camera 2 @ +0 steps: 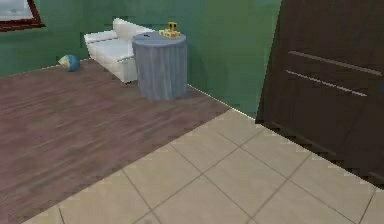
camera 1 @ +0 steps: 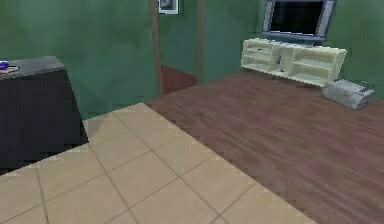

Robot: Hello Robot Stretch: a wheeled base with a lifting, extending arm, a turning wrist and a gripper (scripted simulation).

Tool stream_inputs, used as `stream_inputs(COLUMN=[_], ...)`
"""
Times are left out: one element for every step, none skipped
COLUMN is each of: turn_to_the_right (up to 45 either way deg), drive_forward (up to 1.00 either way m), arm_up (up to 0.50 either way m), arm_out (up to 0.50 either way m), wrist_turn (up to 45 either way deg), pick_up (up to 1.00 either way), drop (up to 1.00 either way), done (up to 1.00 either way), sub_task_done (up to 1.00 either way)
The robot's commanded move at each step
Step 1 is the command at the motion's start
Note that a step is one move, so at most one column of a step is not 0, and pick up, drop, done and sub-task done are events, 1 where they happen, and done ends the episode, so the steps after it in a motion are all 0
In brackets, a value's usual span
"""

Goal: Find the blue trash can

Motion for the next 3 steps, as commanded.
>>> stream_inputs(turn_to_the_right=[0.0, -3.0, 0.0], drive_forward=[1.00, 0.00, 1.00], arm_up=[0.00, 0.00, 0.00], arm_out=[0.00, 0.00, 0.00], wrist_turn=[0.0, 0.0, 0.0], pick_up=[0.00, 0.00, 0.00], drop=[0.00, 0.00, 0.00], done=[0.00, 0.00, 0.00], sub_task_done=[0.00, 0.00, 0.00])
